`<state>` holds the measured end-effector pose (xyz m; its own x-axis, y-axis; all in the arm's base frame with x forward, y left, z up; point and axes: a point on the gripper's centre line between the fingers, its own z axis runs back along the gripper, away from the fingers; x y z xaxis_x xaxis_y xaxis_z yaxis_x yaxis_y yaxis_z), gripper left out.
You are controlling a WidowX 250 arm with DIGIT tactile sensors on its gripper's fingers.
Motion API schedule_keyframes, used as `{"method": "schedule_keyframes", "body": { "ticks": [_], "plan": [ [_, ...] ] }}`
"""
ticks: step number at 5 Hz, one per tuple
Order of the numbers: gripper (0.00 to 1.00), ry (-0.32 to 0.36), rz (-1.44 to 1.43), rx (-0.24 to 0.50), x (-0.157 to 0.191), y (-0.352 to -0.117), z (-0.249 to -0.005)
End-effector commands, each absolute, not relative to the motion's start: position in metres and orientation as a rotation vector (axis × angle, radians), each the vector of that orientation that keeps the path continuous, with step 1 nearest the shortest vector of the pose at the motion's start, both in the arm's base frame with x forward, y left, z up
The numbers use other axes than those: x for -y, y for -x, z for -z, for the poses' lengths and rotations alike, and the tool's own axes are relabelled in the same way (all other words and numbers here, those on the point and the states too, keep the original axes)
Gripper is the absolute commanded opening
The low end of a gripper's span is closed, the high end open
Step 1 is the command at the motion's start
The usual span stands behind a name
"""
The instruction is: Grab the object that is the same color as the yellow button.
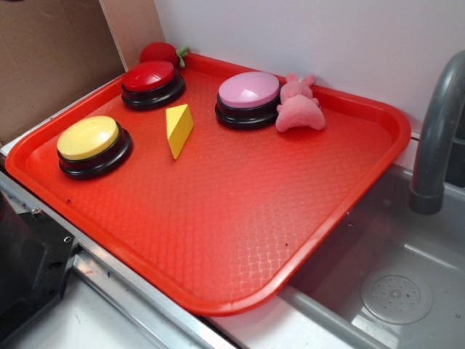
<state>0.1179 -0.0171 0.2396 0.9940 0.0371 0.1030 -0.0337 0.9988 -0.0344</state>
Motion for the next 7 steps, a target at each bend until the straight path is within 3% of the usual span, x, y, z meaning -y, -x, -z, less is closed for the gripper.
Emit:
{"method": "schedule_keyframes", "body": {
  "ticks": [1, 2, 3, 5, 6, 7],
  "plan": [
    [1.0, 0.033, -0.036, 0.104, 0.017, -0.118, -0.24],
    [1.0, 0.002, -0.163, 0.083, 0.006, -0.133, -0.219],
    [1.0, 0.059, -0.281, 0.107, -0.008, -0.15, -0.201],
    [1.0, 0.036, -0.486, 0.145, -0.018, -0.192, -0.144],
    [1.0, 0.066, -0.537, 0.184, -0.018, -0.209, -0.117],
    [1.0, 0.013, -0.578, 0.212, -0.016, -0.225, -0.09]
  ]
}}
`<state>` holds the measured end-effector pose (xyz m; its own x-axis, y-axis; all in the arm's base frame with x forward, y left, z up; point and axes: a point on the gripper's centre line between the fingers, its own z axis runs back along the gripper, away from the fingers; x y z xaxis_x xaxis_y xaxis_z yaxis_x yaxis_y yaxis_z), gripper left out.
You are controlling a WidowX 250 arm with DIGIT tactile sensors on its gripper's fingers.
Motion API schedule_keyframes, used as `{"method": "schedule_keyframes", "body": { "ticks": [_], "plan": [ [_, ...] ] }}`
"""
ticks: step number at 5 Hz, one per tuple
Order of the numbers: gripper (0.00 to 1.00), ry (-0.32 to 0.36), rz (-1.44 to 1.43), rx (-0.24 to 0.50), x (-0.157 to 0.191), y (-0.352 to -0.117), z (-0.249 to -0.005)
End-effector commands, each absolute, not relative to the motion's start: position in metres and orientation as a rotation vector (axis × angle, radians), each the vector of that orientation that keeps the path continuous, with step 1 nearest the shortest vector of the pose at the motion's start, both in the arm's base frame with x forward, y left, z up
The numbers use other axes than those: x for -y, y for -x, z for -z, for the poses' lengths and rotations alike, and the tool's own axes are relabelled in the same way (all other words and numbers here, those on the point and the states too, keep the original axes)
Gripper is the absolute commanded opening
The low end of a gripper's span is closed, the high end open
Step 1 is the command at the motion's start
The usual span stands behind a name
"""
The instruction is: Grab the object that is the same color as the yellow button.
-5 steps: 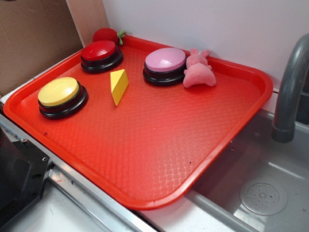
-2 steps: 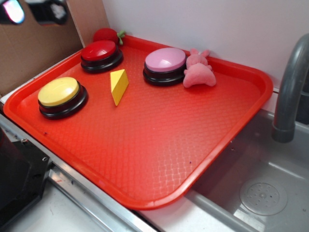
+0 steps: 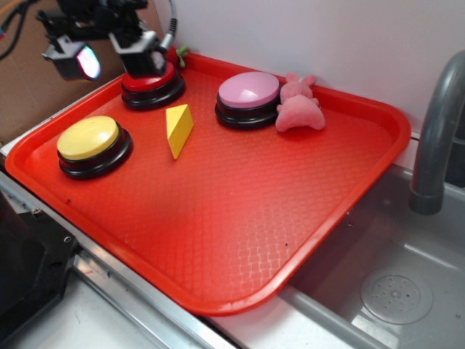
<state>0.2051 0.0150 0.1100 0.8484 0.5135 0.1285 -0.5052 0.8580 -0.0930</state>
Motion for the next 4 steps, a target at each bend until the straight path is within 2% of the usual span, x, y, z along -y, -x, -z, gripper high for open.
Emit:
{"method": "schedule_keyframes", "body": {
  "ticks": [1, 2, 3, 4],
  "plan": [
    [1.0, -0.01, -0.646, 0.249, -0.015, -0.237, -0.069],
    [1.0, 0.017, -0.61, 0.235, -0.008, -0.249, -0.051],
    [1.0, -0.029, -0.609, 0.24, -0.012, -0.249, -0.041],
    [1.0, -0.013, -0.575, 0.249, -0.012, -0.251, -0.034]
  ]
}}
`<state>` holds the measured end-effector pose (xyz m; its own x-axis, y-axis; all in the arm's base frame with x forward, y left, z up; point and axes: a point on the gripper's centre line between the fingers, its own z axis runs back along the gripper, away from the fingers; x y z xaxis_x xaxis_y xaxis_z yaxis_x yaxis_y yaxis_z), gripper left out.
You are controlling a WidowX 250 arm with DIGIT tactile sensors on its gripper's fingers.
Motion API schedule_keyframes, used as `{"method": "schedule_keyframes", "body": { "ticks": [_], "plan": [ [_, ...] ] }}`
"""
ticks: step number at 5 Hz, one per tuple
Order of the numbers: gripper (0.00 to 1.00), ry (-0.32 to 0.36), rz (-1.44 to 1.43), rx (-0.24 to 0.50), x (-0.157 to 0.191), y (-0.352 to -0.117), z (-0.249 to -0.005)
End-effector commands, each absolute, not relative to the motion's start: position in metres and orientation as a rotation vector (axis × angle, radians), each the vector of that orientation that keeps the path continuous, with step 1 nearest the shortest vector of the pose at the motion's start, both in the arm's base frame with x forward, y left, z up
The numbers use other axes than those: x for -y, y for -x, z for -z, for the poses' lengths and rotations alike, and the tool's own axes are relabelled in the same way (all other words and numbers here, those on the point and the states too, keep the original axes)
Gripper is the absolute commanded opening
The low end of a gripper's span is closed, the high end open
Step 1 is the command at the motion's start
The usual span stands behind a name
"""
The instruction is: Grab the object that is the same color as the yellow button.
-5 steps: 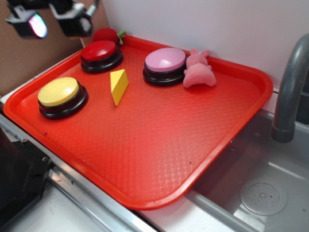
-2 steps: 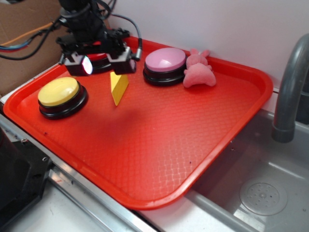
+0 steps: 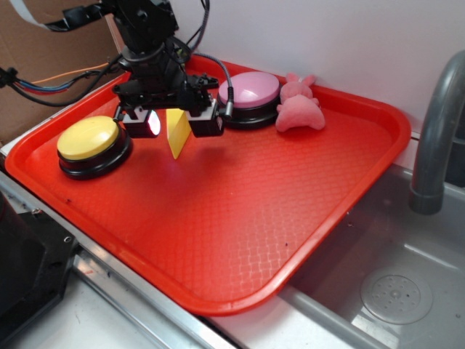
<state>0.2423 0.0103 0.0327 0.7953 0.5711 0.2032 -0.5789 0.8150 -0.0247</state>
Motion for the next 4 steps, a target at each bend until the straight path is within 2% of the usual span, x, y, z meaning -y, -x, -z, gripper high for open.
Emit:
{"method": "schedule_keyframes", "body": {
  "ticks": [1, 3, 4],
  "plan": [
    [0.0, -0.003, -0.577, 0.279, -0.01, -0.252, -0.034],
    [0.0, 0.004, -0.623, 0.278, -0.01, -0.256, -0.029],
    [0.0, 0.003, -0.561, 0.266, -0.005, -0.246, -0.061]
  ]
}}
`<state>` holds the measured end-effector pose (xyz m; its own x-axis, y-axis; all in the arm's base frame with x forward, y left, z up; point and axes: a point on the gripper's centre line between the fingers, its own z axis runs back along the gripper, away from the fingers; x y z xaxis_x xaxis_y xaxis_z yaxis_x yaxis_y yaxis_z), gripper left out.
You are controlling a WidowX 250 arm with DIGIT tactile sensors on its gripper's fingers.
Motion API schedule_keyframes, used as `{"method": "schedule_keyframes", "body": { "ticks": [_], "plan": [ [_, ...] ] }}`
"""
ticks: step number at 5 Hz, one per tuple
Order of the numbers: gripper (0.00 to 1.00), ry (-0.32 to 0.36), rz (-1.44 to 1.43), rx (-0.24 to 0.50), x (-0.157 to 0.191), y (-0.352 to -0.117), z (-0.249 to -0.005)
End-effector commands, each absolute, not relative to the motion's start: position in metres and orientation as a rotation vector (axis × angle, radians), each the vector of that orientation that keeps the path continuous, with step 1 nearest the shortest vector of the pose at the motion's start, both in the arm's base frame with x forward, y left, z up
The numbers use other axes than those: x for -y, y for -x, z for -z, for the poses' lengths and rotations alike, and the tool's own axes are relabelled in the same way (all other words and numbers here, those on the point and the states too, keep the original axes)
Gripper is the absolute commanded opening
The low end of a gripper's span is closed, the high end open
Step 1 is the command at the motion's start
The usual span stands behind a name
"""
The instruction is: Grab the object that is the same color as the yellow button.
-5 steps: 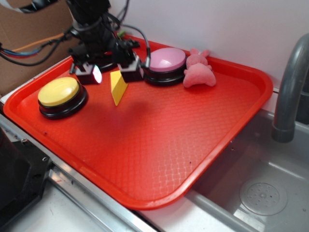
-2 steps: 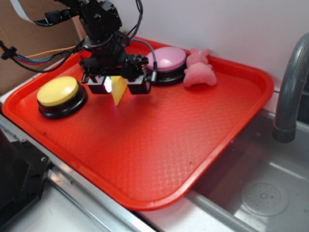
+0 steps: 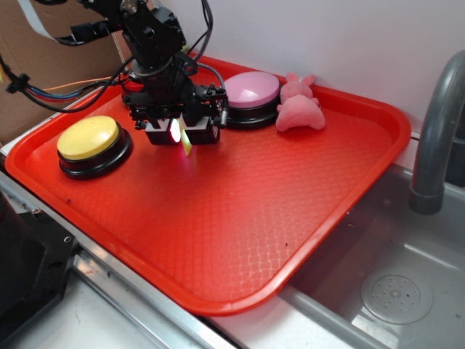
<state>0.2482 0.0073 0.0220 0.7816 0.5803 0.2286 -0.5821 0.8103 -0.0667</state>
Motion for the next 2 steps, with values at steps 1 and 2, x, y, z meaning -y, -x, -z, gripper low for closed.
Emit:
{"method": "schedule_keyframes", "body": {
  "ticks": [1, 2],
  "plan": [
    [0.0, -0.009, -0.506, 0.227, -0.001, -0.238, -0.089],
    [0.0, 0.023, -0.345, 0.1, 0.005, -0.22, -0.133]
  ]
}}
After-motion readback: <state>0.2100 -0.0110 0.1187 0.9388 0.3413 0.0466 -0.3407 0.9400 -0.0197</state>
